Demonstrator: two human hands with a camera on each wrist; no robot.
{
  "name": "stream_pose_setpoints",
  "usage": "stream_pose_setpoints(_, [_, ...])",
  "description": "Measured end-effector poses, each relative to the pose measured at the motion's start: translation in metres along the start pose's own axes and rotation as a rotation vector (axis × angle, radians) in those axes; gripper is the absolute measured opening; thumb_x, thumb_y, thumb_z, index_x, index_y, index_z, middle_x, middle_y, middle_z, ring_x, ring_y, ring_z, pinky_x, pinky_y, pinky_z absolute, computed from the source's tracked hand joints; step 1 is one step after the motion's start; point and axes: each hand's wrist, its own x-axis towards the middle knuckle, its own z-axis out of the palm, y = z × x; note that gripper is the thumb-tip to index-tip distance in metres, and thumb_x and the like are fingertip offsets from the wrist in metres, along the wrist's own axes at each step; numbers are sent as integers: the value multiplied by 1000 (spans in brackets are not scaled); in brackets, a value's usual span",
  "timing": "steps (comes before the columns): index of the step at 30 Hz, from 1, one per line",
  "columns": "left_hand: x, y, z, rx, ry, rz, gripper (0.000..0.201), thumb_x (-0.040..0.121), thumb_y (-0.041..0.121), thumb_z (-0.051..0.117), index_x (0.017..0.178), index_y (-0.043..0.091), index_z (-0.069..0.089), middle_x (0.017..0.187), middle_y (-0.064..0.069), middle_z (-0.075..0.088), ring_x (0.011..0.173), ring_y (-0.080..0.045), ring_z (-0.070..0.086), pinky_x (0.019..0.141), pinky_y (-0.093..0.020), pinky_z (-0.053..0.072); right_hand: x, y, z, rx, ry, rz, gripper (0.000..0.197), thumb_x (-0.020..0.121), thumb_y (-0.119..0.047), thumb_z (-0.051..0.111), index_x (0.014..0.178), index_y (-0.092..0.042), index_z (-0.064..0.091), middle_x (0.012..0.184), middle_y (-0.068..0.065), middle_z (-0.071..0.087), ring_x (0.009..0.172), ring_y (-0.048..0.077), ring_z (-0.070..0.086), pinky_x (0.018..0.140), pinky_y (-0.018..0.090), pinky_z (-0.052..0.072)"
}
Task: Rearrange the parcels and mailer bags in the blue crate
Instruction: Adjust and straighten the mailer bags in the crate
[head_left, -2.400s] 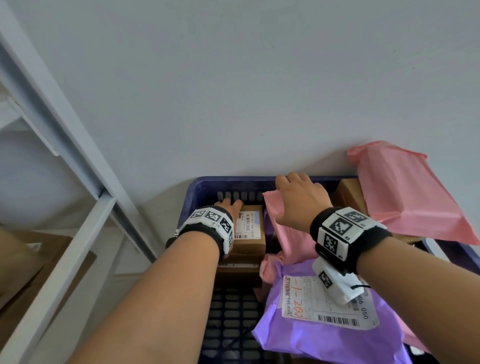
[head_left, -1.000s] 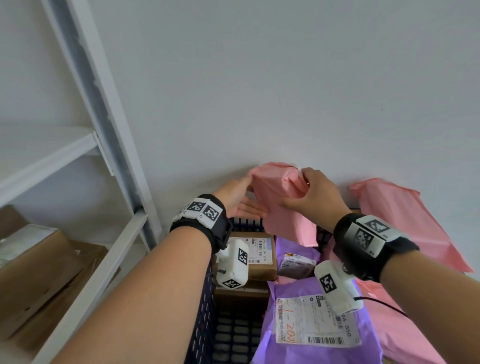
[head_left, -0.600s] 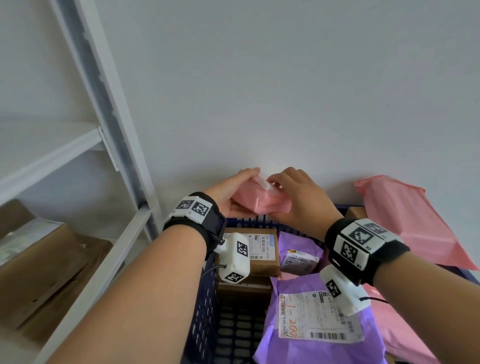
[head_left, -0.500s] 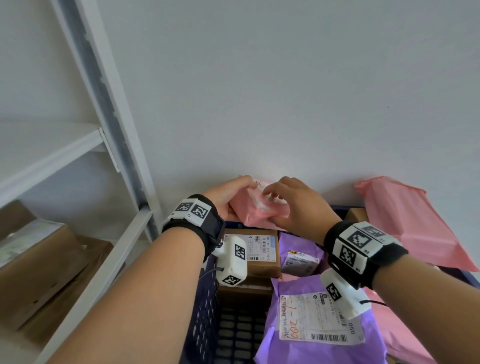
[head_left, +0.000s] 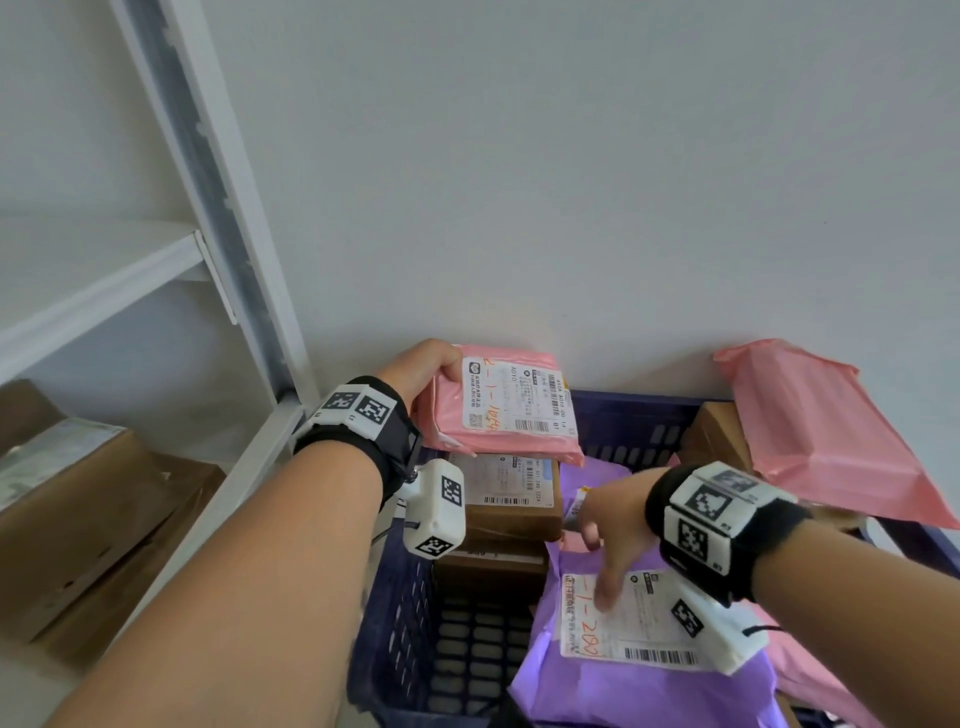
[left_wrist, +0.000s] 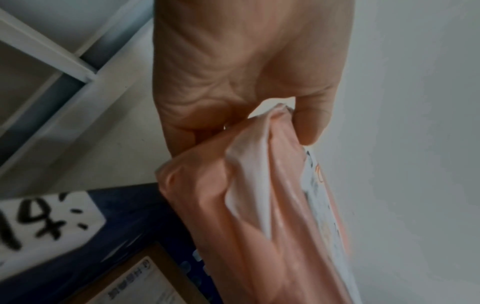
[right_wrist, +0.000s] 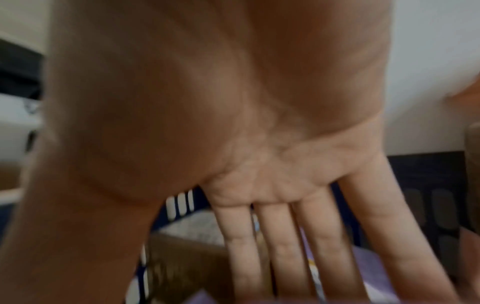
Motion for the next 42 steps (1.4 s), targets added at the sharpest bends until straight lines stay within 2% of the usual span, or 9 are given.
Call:
stream_pose_setpoints(6, [5,-3,-1,31,-32,-9,58,45,19,57,101,9,67,117,-21,69,110,-42,64,91,-66,45,6,8,5,3,-62,59,82,80,-23,76,149,-23,31,146,0,47,128,23,51,96,24,40])
stream_pose_setpoints(10, [3,-1,-1,28,-17,-12,58,46,18,55,102,6,66,121,-23,67,110,-43,64,91,-65,44,-8,22,-17,-145,82,185,51,86,-16,66,135,-8,54,111,5,60,99,20,57,77,22,43])
stream_pose_setpoints(16, [-2,6,2,19,0,31,48,48,18,51,94,9,63,113,-19,67,96,-34,63,95,-55,44,-13,52,-41,139,771,395,41,90,-16,47,130,-5,44,116,15,64,105,33,63,77,33,49])
stream_pose_setpoints(19, [-3,6,0,37,-15,16,47,50,17,50,94,6,64,116,-21,67,92,-34,63,92,-55,47,1,45,-26,117,833,465,46,93,-12,47,136,-7,33,122,15,53,109,35,58,70,38,46])
stream_pose_setpoints(23, [-6,1,2,85,-46,-36,56,53,19,53,106,4,65,120,-22,66,102,-39,66,91,-60,47,11,44,-19,10,1042,345,80,82,-17,59,149,-10,15,141,13,32,128,32,37,97,43,44])
stream_pose_setpoints(27, [-8,-2,8,112,-66,-48,42,64,16,51,100,3,66,101,-19,67,88,-36,63,93,-58,47,-1,29,-36,264,1292,-35,62,81,-8,55,141,-10,38,141,9,41,126,25,42,103,37,42])
stream_pose_setpoints(32, [-10,-5,9,84,-98,-55,33,70,15,48,98,5,64,96,-18,64,83,-34,61,83,-44,52,-12,3,-36,323,1031,-332,89,78,-48,70,149,-21,26,148,-3,37,131,14,42,105,31,37])
stream_pose_setpoints(37, [-9,-14,10,-13,-256,-82,45,72,11,41,110,8,63,111,-20,65,96,-38,63,68,-44,58,-1,-15,-27,120,909,-281,116,69,-55,73,153,-17,4,152,0,29,136,19,33,114,36,29])
stream_pose_setpoints(42, [-2,-23,9,68,-275,-59,41,66,28,65,102,8,64,102,-14,65,89,-28,64,76,-32,52,-6,-23,-20,-12,910,-232,110,63,-72,64,148,-18,20,128,-3,44,117,19,43,104,34,36])
